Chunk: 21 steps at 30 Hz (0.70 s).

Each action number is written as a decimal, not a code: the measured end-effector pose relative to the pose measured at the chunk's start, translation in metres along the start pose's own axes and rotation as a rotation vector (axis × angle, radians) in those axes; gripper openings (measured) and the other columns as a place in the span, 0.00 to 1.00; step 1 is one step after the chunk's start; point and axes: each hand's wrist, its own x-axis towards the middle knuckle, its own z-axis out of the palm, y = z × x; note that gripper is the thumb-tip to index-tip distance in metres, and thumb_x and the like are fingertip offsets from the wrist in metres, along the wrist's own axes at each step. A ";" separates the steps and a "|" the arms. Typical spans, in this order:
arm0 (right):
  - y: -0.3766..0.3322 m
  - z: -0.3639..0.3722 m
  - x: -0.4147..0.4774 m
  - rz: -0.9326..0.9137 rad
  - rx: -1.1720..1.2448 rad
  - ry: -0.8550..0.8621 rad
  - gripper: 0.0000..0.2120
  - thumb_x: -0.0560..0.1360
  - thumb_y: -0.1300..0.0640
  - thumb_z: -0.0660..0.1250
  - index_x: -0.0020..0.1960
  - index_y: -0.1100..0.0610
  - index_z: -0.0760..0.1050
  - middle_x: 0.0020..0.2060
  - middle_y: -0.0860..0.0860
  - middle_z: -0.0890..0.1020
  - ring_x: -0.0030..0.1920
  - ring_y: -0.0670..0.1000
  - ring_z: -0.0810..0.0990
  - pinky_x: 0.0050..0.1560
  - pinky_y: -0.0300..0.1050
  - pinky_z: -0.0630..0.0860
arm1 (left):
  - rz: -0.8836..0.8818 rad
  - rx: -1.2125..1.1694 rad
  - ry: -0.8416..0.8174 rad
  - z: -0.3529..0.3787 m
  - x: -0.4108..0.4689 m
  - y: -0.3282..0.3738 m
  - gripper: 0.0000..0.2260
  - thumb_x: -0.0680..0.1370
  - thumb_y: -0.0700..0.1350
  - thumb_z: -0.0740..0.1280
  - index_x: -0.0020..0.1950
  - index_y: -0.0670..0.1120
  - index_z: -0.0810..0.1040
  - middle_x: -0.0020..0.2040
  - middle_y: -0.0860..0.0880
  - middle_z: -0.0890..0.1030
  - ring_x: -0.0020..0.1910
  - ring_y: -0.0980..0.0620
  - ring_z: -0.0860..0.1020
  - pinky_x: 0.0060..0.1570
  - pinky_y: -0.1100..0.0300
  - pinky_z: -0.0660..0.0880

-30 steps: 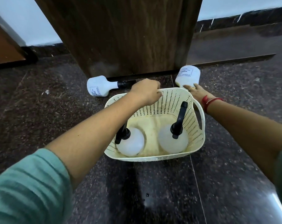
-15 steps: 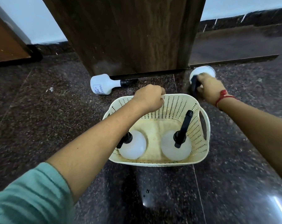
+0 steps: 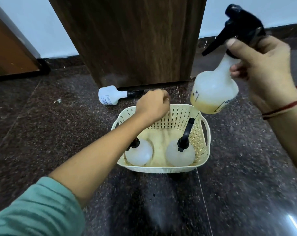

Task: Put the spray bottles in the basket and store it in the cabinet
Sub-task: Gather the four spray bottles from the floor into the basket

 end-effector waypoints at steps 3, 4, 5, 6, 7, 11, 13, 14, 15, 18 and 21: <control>0.002 0.017 -0.017 0.036 0.003 -0.045 0.14 0.70 0.56 0.74 0.49 0.61 0.73 0.33 0.54 0.76 0.21 0.42 0.74 0.23 0.35 0.72 | -0.077 -0.317 0.078 -0.022 -0.011 0.002 0.12 0.74 0.45 0.57 0.47 0.53 0.80 0.46 0.49 0.84 0.45 0.45 0.81 0.48 0.51 0.78; 0.005 0.023 -0.021 0.060 0.008 -0.045 0.15 0.70 0.56 0.74 0.50 0.62 0.72 0.34 0.55 0.76 0.21 0.43 0.75 0.23 0.35 0.72 | -0.080 -0.392 0.074 -0.026 -0.015 0.004 0.11 0.73 0.45 0.58 0.46 0.53 0.80 0.45 0.49 0.84 0.44 0.45 0.81 0.48 0.50 0.79; 0.008 0.027 -0.024 0.084 0.017 -0.038 0.15 0.70 0.56 0.74 0.50 0.61 0.71 0.34 0.55 0.77 0.21 0.43 0.75 0.23 0.36 0.72 | -0.087 -0.445 0.047 -0.029 -0.020 0.006 0.10 0.73 0.45 0.58 0.46 0.53 0.79 0.45 0.48 0.84 0.44 0.45 0.81 0.47 0.48 0.79; 0.010 0.031 -0.026 0.101 0.028 -0.022 0.16 0.70 0.55 0.74 0.49 0.61 0.71 0.35 0.56 0.77 0.21 0.44 0.75 0.24 0.36 0.72 | -0.097 -0.481 0.007 -0.029 -0.026 0.008 0.09 0.73 0.45 0.59 0.45 0.53 0.78 0.45 0.48 0.83 0.45 0.45 0.81 0.47 0.48 0.79; 0.010 0.035 -0.025 0.110 0.035 -0.006 0.17 0.69 0.55 0.74 0.48 0.61 0.70 0.36 0.57 0.77 0.21 0.45 0.75 0.24 0.36 0.73 | -0.115 -0.495 -0.036 -0.026 -0.033 0.011 0.07 0.72 0.47 0.60 0.45 0.53 0.77 0.46 0.48 0.83 0.45 0.45 0.81 0.47 0.47 0.79; 0.007 0.045 -0.022 0.109 0.008 -0.008 0.17 0.68 0.54 0.75 0.48 0.61 0.71 0.38 0.58 0.80 0.22 0.48 0.77 0.27 0.38 0.75 | -0.196 -0.374 -0.077 -0.010 -0.059 0.017 0.20 0.66 0.59 0.61 0.53 0.51 0.72 0.43 0.50 0.81 0.43 0.47 0.80 0.43 0.53 0.77; 0.005 0.047 -0.021 0.102 -0.001 -0.003 0.16 0.67 0.54 0.75 0.47 0.60 0.71 0.38 0.57 0.80 0.22 0.48 0.78 0.28 0.38 0.75 | -0.162 -0.248 -0.071 0.000 -0.069 0.023 0.23 0.65 0.66 0.63 0.50 0.51 0.72 0.39 0.53 0.79 0.40 0.49 0.78 0.34 0.60 0.70; 0.004 0.047 -0.020 0.095 0.001 0.006 0.16 0.67 0.55 0.74 0.47 0.60 0.71 0.38 0.57 0.80 0.22 0.49 0.78 0.28 0.38 0.75 | -0.127 -0.165 -0.096 0.005 -0.072 0.027 0.25 0.64 0.70 0.62 0.46 0.50 0.73 0.37 0.54 0.78 0.38 0.51 0.77 0.30 0.61 0.67; 0.003 0.046 -0.019 0.090 0.009 0.014 0.15 0.67 0.55 0.74 0.47 0.60 0.71 0.38 0.57 0.80 0.22 0.49 0.78 0.27 0.38 0.75 | -0.085 -0.075 -0.132 0.011 -0.075 0.032 0.26 0.64 0.73 0.62 0.41 0.50 0.74 0.34 0.54 0.77 0.36 0.51 0.76 0.28 0.62 0.65; 0.001 0.047 -0.014 0.128 0.041 0.014 0.16 0.69 0.56 0.73 0.49 0.60 0.71 0.38 0.55 0.80 0.23 0.48 0.78 0.27 0.38 0.75 | 0.035 0.119 -0.158 0.026 -0.080 0.040 0.24 0.69 0.71 0.61 0.36 0.49 0.73 0.32 0.51 0.74 0.35 0.48 0.73 0.28 0.61 0.62; 0.011 0.053 -0.017 0.216 0.015 -0.048 0.16 0.70 0.58 0.73 0.52 0.62 0.71 0.39 0.57 0.79 0.22 0.47 0.78 0.26 0.37 0.76 | 0.132 0.158 -0.067 0.031 -0.081 0.041 0.15 0.76 0.57 0.61 0.41 0.45 0.76 0.40 0.44 0.81 0.41 0.41 0.78 0.32 0.59 0.64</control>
